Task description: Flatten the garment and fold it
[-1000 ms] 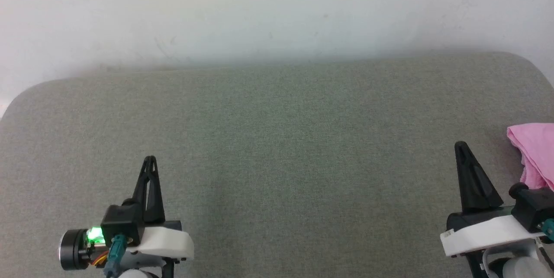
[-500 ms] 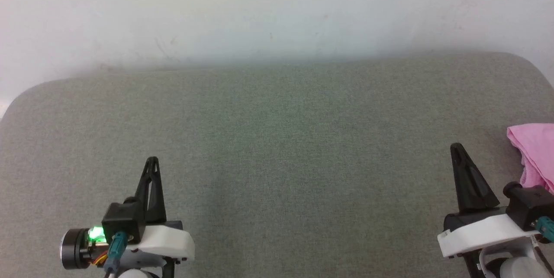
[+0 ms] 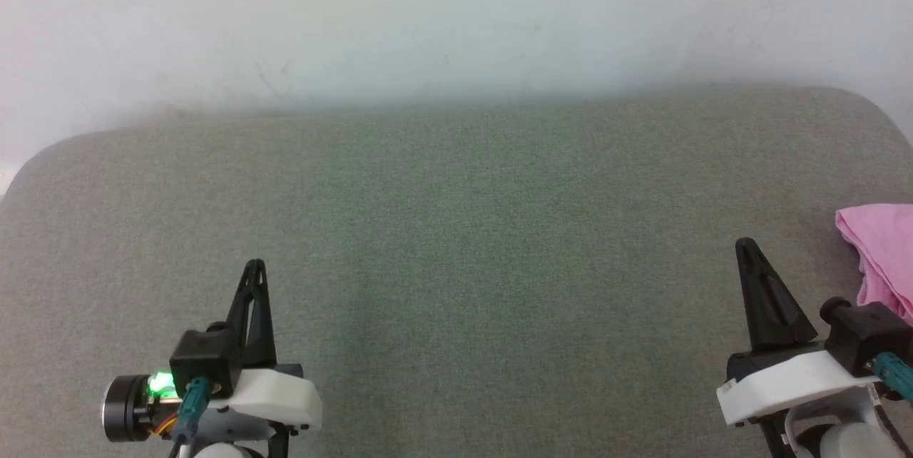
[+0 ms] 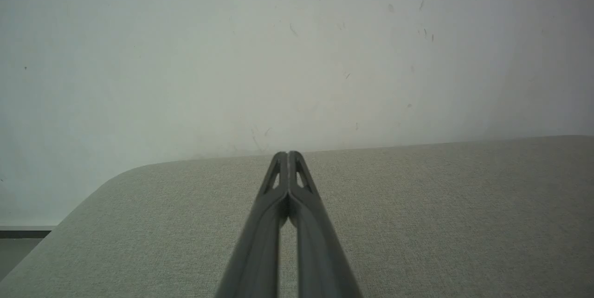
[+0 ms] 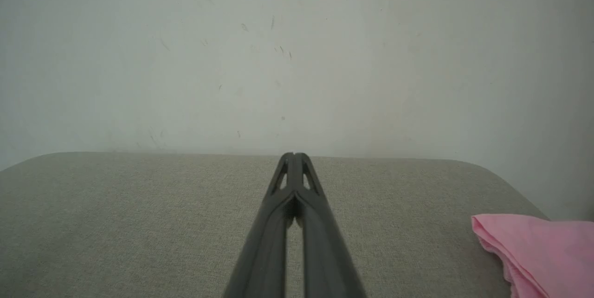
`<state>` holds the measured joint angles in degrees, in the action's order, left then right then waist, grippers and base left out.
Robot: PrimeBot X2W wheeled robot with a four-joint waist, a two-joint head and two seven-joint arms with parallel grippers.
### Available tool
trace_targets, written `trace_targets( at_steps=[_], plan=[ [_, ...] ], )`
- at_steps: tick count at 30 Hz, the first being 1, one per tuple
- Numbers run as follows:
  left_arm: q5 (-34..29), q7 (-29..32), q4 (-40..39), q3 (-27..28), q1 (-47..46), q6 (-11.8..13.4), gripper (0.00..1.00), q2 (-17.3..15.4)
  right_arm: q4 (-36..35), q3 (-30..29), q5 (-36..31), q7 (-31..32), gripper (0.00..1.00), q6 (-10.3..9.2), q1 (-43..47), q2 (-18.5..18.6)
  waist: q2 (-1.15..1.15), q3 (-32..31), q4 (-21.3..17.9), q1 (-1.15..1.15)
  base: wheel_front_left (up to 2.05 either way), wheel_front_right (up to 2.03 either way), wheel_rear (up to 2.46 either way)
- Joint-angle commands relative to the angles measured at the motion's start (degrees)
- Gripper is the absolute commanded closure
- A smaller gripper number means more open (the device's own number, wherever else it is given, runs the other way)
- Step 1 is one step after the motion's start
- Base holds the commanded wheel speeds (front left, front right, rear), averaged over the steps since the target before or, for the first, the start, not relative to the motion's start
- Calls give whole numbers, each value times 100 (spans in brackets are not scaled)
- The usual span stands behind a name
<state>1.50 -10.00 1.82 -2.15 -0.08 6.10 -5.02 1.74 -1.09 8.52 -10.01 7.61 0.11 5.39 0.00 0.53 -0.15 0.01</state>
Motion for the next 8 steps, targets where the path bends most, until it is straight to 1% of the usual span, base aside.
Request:
trace_targets(
  at_steps=[1, 8],
  plan=[
    [-45, 36, -32, 29, 3, -46, 100, 32, -38, 21, -62, 36, 100, -4, -4, -27, 0, -1, 0, 0, 0, 0, 0],
    [-54, 118, -44, 45, 3, -94, 100, 48, -49, 29, -129, 118, 100, -5, -4, -46, 0, -5, 2, 0, 0, 0, 0]
  ],
)
